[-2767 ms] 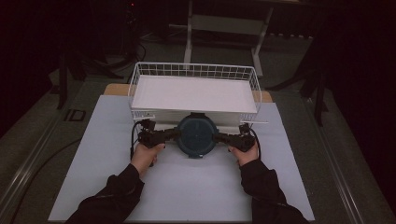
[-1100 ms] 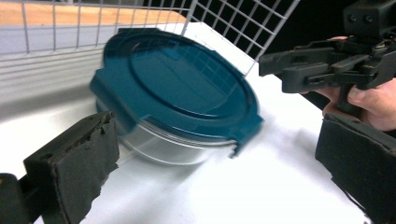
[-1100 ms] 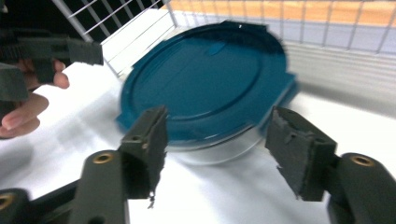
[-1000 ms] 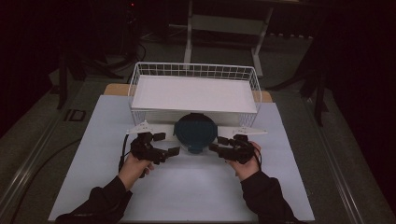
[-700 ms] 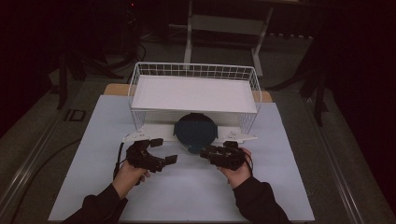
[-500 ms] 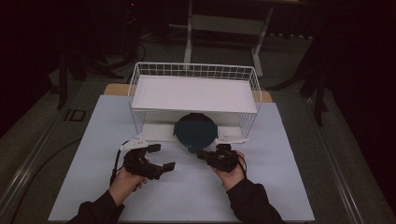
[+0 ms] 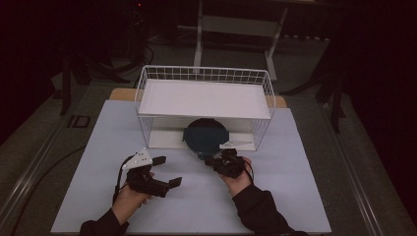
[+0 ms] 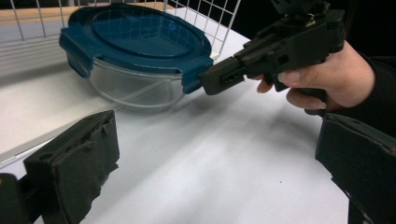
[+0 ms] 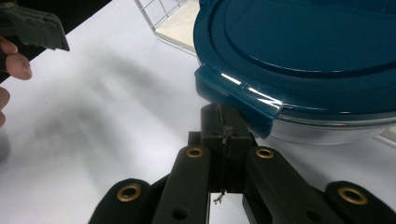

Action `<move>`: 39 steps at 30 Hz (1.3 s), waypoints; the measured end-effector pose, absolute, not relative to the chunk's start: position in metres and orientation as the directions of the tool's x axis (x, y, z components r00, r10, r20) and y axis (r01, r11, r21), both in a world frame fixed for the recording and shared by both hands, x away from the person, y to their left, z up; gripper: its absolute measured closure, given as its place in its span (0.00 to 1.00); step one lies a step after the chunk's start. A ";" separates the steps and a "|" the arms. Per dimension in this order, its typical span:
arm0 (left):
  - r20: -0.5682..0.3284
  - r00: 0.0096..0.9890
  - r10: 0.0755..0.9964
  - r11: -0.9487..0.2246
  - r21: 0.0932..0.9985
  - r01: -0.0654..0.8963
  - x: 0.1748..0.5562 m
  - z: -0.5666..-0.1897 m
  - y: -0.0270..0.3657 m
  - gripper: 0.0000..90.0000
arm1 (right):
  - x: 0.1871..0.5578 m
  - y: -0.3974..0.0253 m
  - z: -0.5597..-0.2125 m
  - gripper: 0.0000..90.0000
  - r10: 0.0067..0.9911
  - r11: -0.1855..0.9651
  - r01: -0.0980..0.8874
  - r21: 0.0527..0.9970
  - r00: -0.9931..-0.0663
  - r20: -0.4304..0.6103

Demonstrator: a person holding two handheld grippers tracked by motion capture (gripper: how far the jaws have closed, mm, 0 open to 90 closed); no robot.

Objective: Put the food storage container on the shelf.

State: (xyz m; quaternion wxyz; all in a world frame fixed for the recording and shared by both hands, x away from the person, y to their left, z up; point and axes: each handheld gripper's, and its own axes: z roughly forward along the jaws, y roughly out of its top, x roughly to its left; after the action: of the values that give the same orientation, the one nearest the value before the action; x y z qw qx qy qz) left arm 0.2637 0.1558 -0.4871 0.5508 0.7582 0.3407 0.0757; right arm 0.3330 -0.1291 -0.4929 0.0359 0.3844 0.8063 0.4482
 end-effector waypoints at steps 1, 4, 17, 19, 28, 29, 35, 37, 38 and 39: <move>-0.260 0.756 0.600 -0.161 0.887 0.433 0.264 -0.487 0.156 0.00 | 0.333 -0.129 -0.493 1.00 0.652 0.303 0.588 0.750 -0.702 0.287; -0.265 0.755 0.600 -0.160 0.885 0.438 0.264 -0.490 0.156 0.00 | 0.337 -0.128 -0.494 1.00 0.661 0.299 0.592 0.748 -0.694 0.284; -0.241 0.759 0.606 -0.182 0.886 0.427 0.263 -0.492 0.154 0.00 | 0.354 -0.126 -0.502 1.00 0.696 0.272 0.606 0.747 -0.660 0.282; -0.235 0.763 0.602 -0.187 0.888 0.420 0.262 -0.492 0.153 0.00 | 0.357 -0.125 -0.504 1.00 0.693 0.264 0.606 0.750 -0.660 0.290; -0.235 0.766 0.599 -0.183 0.891 0.416 0.262 -0.492 0.154 0.00 | 0.367 -0.119 -0.504 1.00 0.704 0.272 0.589 0.761 -0.661 0.259; -0.237 0.765 0.598 -0.180 0.891 0.416 0.262 -0.492 0.154 0.00 | 0.370 -0.119 -0.504 1.00 0.707 0.267 0.590 0.762 -0.657 0.261; -0.227 0.765 0.603 -0.187 0.892 0.412 0.262 -0.492 0.154 0.00 | 0.377 -0.118 -0.504 1.00 0.718 0.259 0.590 0.765 -0.648 0.256; -0.227 0.768 0.599 -0.190 0.892 0.411 0.262 -0.492 0.154 0.00 | 0.380 -0.118 -0.504 1.00 0.718 0.247 0.597 0.764 -0.642 0.269; -0.228 0.769 0.597 -0.188 0.892 0.411 0.262 -0.493 0.154 0.00 | 0.381 -0.118 -0.504 1.00 0.722 0.250 0.593 0.766 -0.641 0.260; -0.229 0.768 0.598 -0.188 0.892 0.412 0.262 -0.493 0.153 0.00 | 0.382 -0.118 -0.504 1.00 0.720 0.248 0.596 0.764 -0.641 0.267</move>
State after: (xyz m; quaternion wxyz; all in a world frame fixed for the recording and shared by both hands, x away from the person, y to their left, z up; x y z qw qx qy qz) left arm 0.2618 0.1534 -0.4928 0.5453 0.7660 0.3296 0.0851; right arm 0.3817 -0.1179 -0.5044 0.0690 0.4181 0.7868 0.4488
